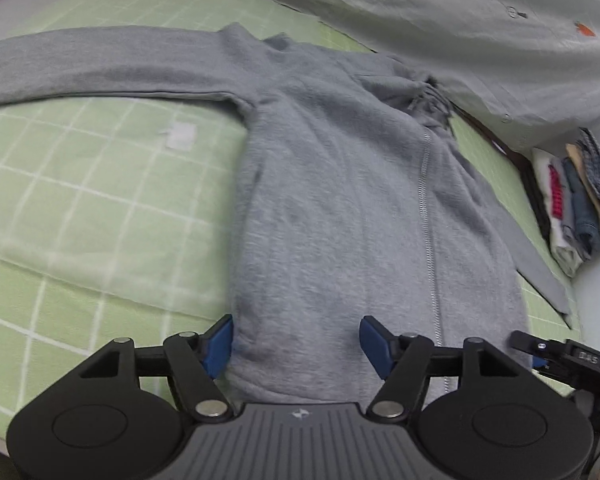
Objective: Fold clothes
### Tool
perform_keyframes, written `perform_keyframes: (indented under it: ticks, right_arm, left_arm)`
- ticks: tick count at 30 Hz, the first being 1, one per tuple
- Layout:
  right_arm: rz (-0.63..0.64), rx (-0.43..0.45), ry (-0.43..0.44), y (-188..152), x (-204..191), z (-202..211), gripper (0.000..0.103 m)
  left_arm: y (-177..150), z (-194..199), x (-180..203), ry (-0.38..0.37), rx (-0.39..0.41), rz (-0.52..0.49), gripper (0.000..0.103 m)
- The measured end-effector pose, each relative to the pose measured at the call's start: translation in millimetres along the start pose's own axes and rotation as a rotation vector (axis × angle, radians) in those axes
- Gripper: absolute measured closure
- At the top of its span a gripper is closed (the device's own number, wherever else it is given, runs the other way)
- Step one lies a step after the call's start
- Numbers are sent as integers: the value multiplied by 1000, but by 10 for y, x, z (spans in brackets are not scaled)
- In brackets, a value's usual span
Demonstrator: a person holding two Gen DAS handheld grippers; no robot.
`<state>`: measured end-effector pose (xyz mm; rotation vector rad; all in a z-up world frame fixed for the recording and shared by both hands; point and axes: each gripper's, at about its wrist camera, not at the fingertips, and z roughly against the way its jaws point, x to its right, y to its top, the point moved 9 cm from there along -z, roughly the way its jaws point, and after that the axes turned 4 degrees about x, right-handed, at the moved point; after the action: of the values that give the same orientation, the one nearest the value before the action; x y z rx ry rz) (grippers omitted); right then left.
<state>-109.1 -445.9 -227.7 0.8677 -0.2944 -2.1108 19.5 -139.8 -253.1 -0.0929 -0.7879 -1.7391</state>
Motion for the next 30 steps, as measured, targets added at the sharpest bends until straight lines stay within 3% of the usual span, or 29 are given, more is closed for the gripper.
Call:
perform_keyframes:
  ticks: [1,2,3,4,6,9,10,11,12,13,15,17,19,21,25,26,27,28,30]
  right_arm:
    - [16,-11,3,-16,-19,-24,46]
    - [27,-24,9,-25,-39,-45,48]
    - [29,-43,27,-32,-54,-62,61]
    - [-24,-56,77,-21,-53,-53,87]
    - [-159,-76,191,20,-44,-13,93]
    - [-492,-5,487,191,35,248,94]
    - [-563,16,512,209,127,287,94]
    - [-625,35,519,216,231,311,94]
    - [-613,22,453,176,334,273,91]
    - [-582,0,369,125,441,226,81]
    - [-516,-54,225,2,565,144,77]
    - [-498,-68,198,-67,581,147,74]
    - [-486,-66,200,-98,560,174,57]
    - [-469,-70,193,-121,542,165,57]
    - [-460,-77,240,-131,462,182,61]
    - [-458,-78,252,-133,441,187,67]
    - [-456,-80,265,-135,420,193,89]
    - [-454,-81,278,-137,400,198,95]
    - [-475,-68,313,-119,371,242,95]
  left_arm:
    - [-9,-18,20,-7,-7,-3,53]
    - [-18,-35,39,-13,-14,-6,82]
    - [-21,-39,60,-27,-19,0,88]
    - [-7,-3,83,-64,-18,31,90]
    - [75,149,140,-186,6,131,91]
    - [287,517,119,-464,124,400,90]
    - [317,574,47,-450,156,431,88]
    - [308,576,-33,-378,161,414,81]
    - [264,531,-92,-284,137,354,77]
    - [189,452,-135,-199,89,296,77]
    - [45,328,-195,-87,2,233,75]
    - [-56,268,-181,-65,-40,211,66]
    - [-109,240,-153,-62,-52,206,52]
    - [-143,204,-132,-46,-72,187,45]
    - [-186,110,-42,-41,-92,133,49]
    - [-180,105,-14,-56,-90,129,80]
    - [-171,129,8,-81,-89,138,89]
    - [-158,159,29,-109,-87,148,90]
    - [-114,243,55,-160,-73,177,89]
